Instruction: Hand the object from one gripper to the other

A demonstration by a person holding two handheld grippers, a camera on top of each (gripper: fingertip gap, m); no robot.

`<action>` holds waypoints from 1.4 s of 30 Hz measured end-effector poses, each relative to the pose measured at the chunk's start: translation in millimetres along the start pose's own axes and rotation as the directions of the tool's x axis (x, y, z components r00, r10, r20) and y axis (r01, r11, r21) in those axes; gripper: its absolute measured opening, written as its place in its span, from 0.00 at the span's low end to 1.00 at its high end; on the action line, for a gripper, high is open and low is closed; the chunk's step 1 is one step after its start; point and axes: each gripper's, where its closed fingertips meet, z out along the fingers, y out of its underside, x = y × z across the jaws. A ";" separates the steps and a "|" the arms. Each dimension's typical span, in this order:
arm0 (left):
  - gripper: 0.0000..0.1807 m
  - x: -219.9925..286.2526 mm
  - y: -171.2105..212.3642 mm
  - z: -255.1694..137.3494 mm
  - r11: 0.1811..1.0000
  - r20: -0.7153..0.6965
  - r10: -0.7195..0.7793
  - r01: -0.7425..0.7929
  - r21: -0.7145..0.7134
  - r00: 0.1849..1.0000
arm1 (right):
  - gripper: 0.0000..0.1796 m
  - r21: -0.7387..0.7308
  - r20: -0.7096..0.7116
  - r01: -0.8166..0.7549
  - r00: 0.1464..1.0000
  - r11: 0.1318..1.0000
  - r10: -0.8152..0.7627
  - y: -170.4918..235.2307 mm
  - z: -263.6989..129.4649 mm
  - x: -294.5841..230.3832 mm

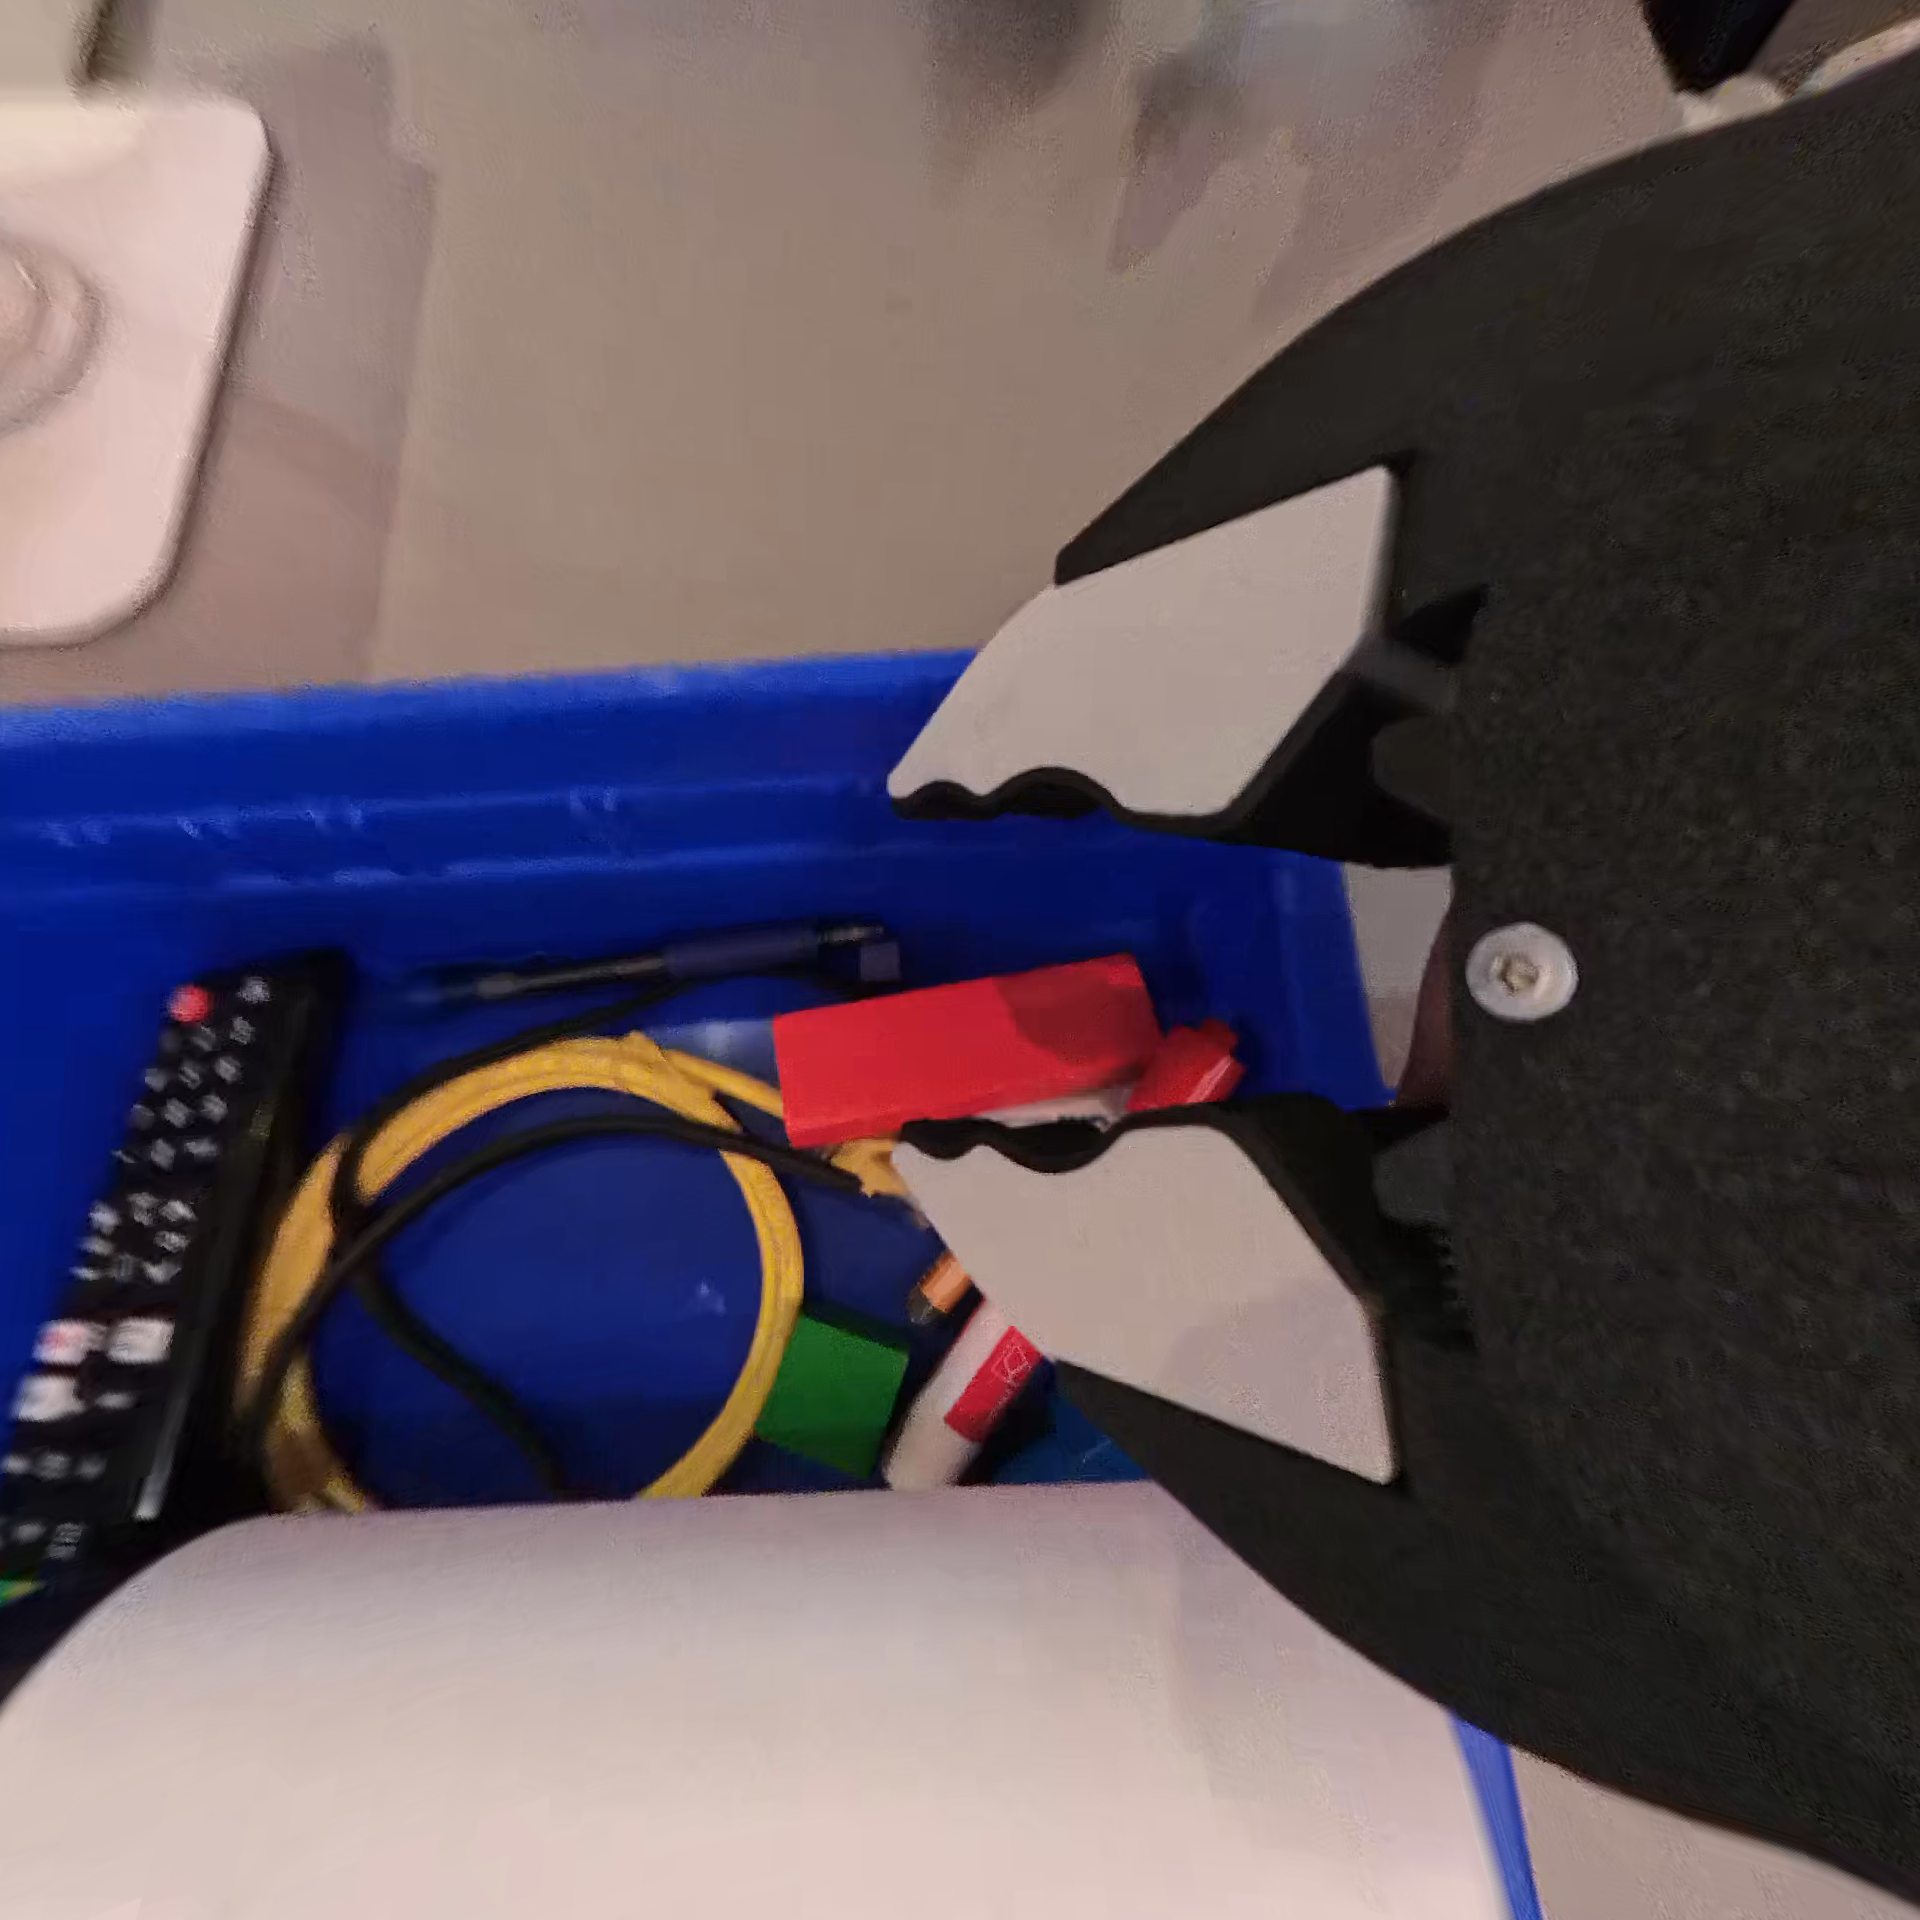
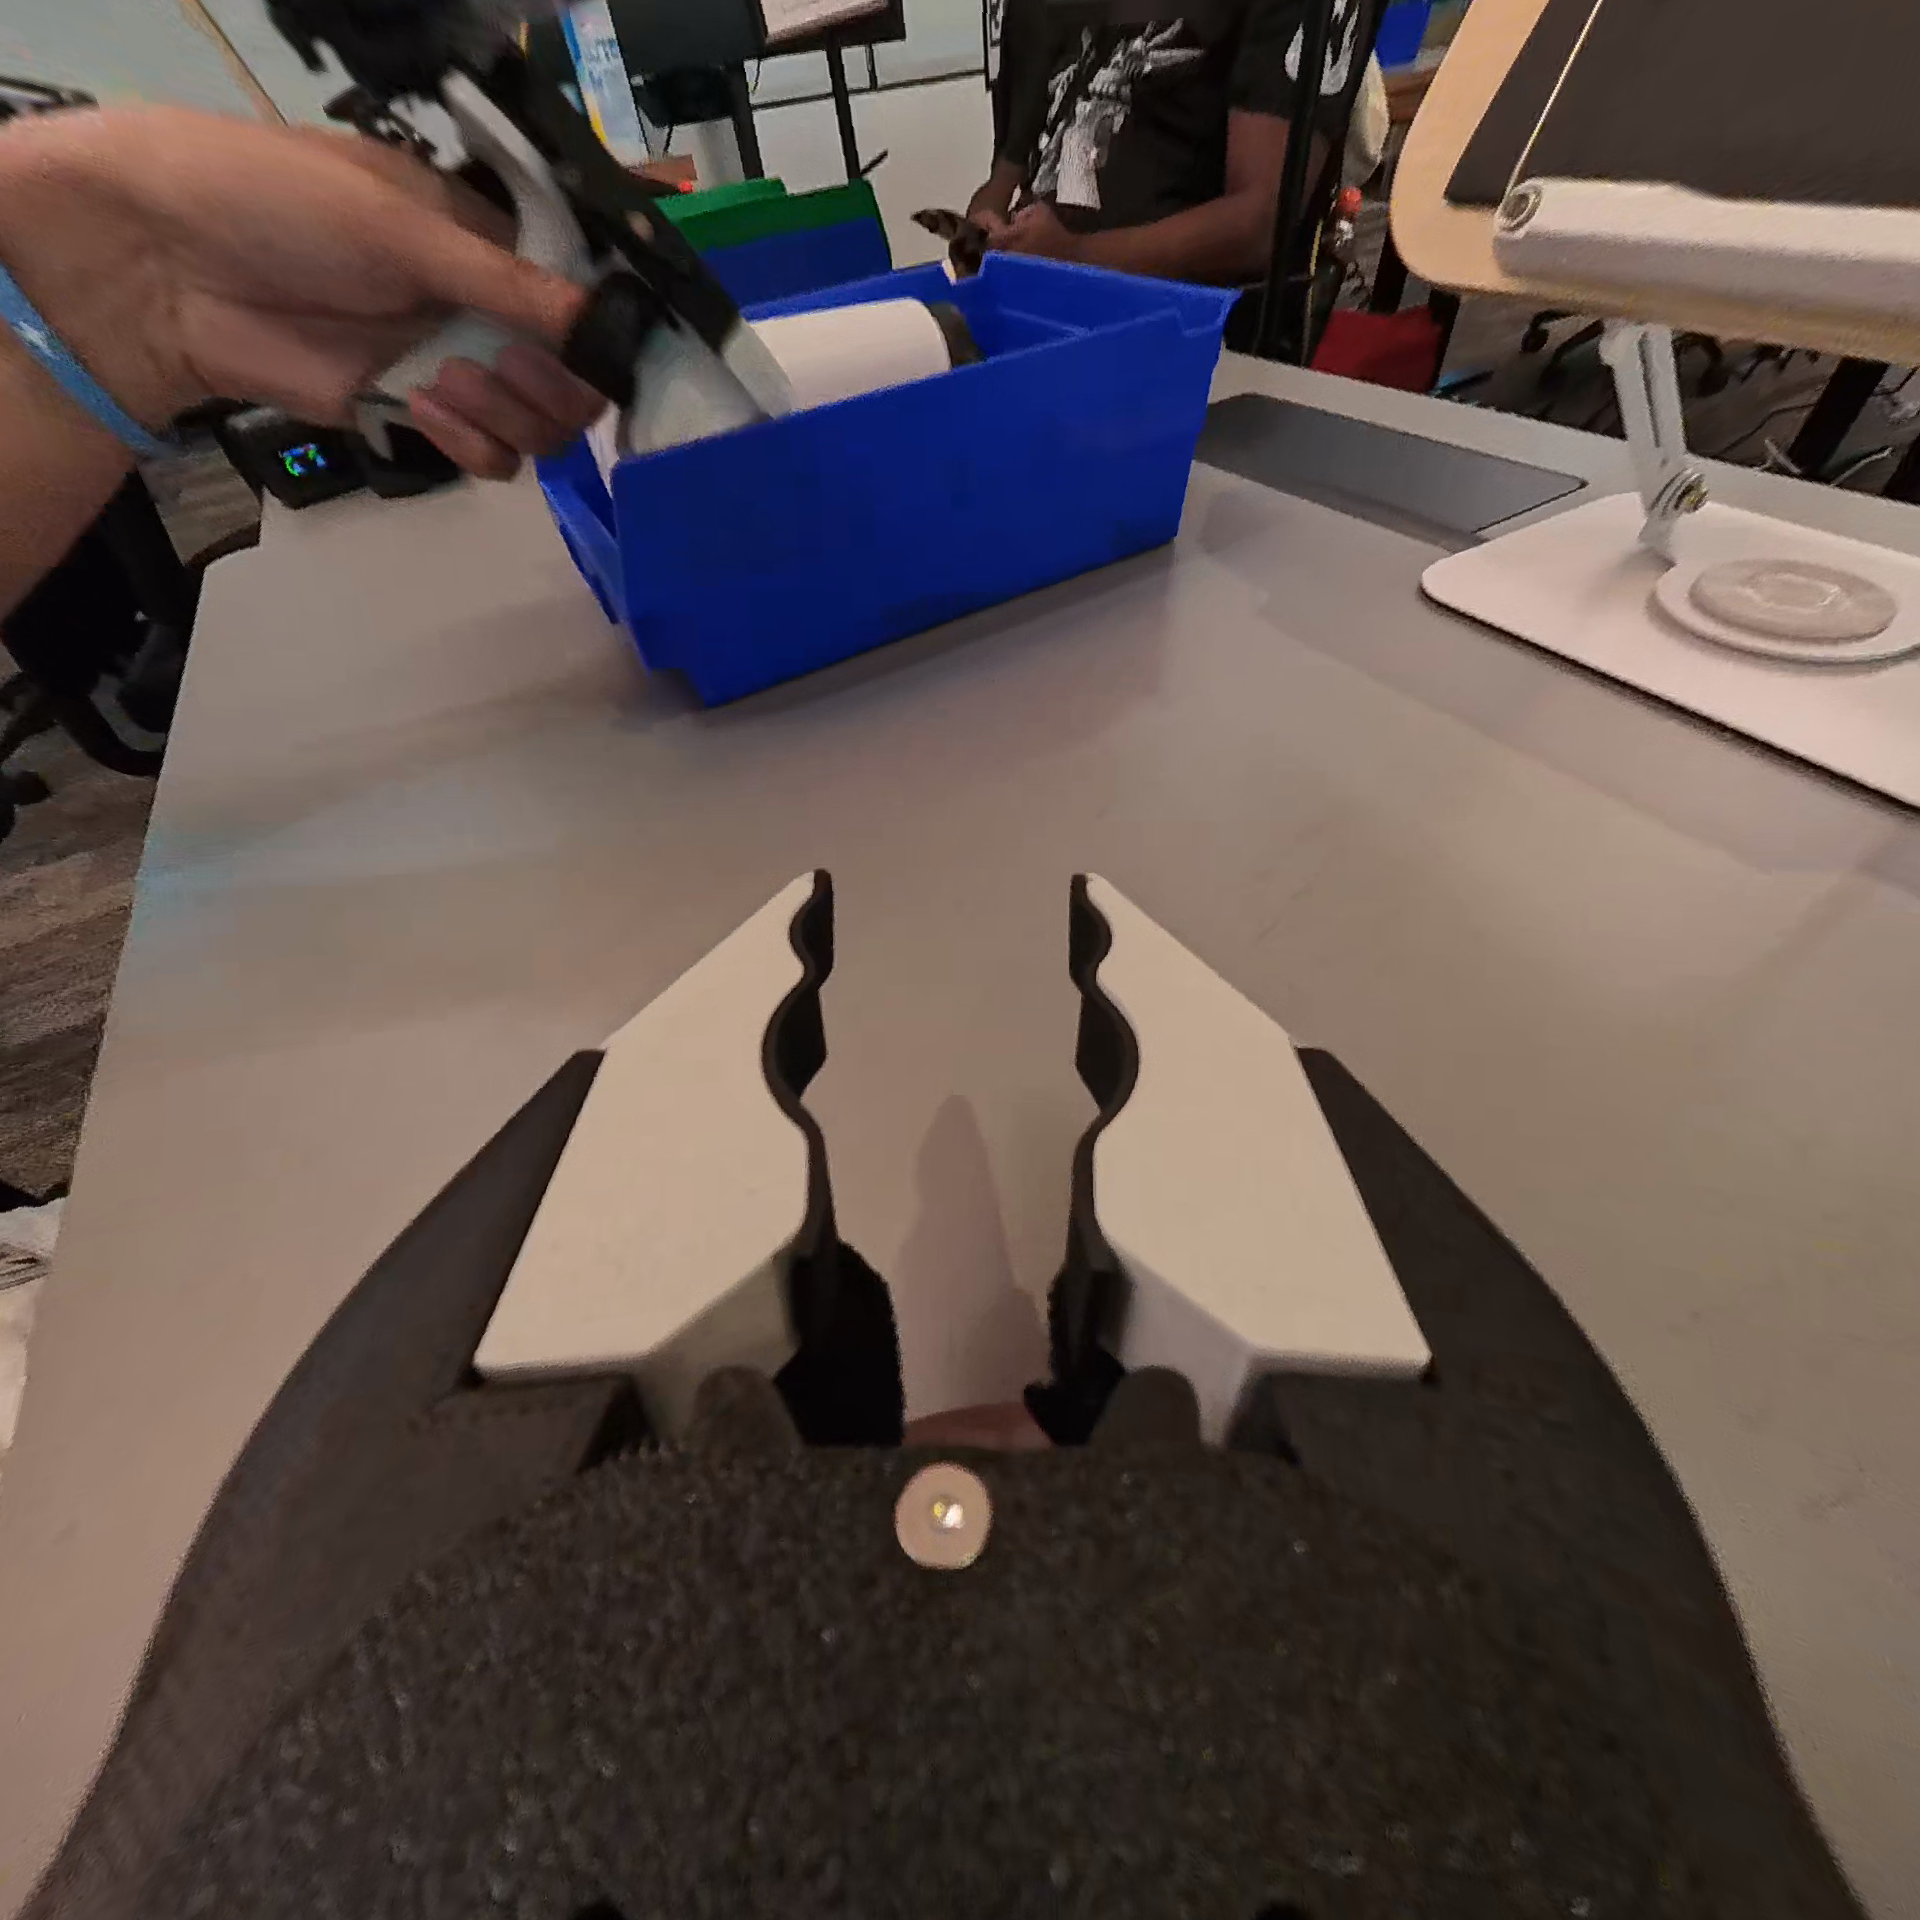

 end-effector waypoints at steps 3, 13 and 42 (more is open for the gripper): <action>0.32 -14.5 6.0 22.3 0.997 0.114 0.003 0.006 -0.074 0.993 | 0.25 -0.007 -0.002 -0.018 1.000 1.000 0.018 2.2 -2.2 4.6; 0.15 -20.7 18.0 40.6 0.991 0.163 0.074 -0.055 -0.122 0.984 | 0.25 -0.008 0.018 -0.056 0.998 0.998 0.056 1.9 -3.3 5.8; 0.16 -10.6 16.5 47.4 0.981 0.026 0.187 -0.185 -0.056 0.982 | 0.25 -0.053 0.061 -0.065 0.996 0.996 0.068 11.8 4.5 -6.0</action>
